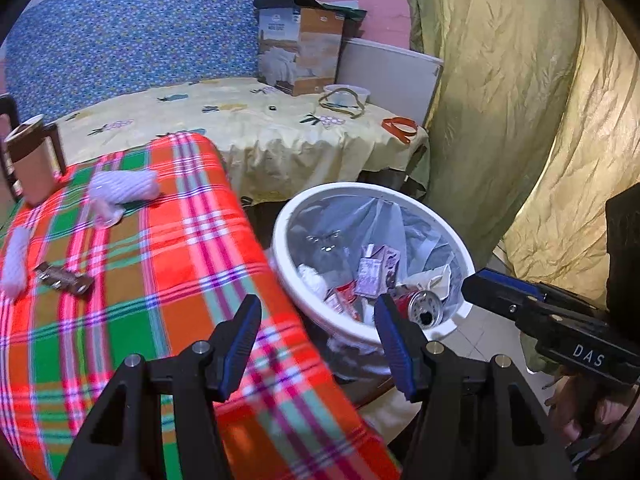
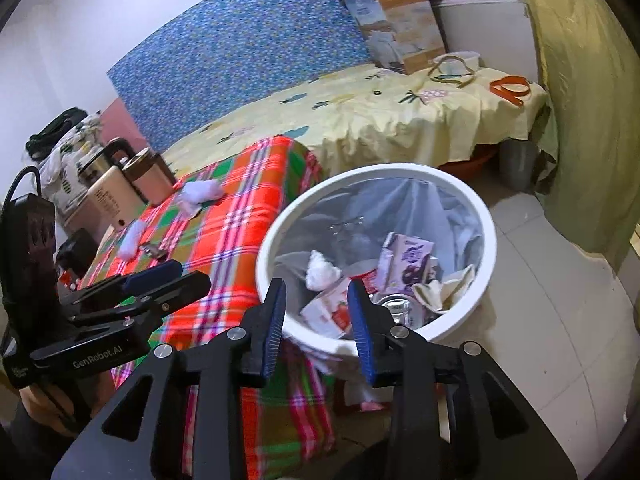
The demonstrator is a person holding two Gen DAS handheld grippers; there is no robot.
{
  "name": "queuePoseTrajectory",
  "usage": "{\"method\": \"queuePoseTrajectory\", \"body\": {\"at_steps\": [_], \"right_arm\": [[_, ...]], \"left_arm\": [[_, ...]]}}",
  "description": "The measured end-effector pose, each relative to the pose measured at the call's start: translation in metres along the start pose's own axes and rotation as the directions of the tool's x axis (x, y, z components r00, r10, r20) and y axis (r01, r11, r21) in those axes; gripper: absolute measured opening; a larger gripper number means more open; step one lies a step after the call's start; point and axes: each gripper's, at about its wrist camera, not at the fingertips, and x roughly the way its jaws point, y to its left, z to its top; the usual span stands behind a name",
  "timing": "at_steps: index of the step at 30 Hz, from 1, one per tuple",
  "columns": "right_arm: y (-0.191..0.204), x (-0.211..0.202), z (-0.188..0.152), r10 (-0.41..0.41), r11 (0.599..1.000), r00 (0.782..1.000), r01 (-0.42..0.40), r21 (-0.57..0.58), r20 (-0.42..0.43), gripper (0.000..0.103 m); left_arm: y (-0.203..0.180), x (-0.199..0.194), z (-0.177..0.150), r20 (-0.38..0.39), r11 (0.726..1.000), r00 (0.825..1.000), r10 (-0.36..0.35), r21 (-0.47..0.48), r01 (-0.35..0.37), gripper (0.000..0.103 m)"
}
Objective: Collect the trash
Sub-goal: 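Move both open tools back over the table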
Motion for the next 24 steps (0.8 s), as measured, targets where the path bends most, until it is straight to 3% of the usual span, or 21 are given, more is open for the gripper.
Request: {"method": "queuePoseTrajectory", "body": {"at_steps": [24], "right_arm": [[0.063,0.009,-0.01,0.131,0.981,0.991,-0.134,-0.137,-0.031,0.038]], "left_arm": [[0.075,-0.052,-0.042,0.038,0.98,0.991,0.128,-0.157,-0.121,0.061]]}}
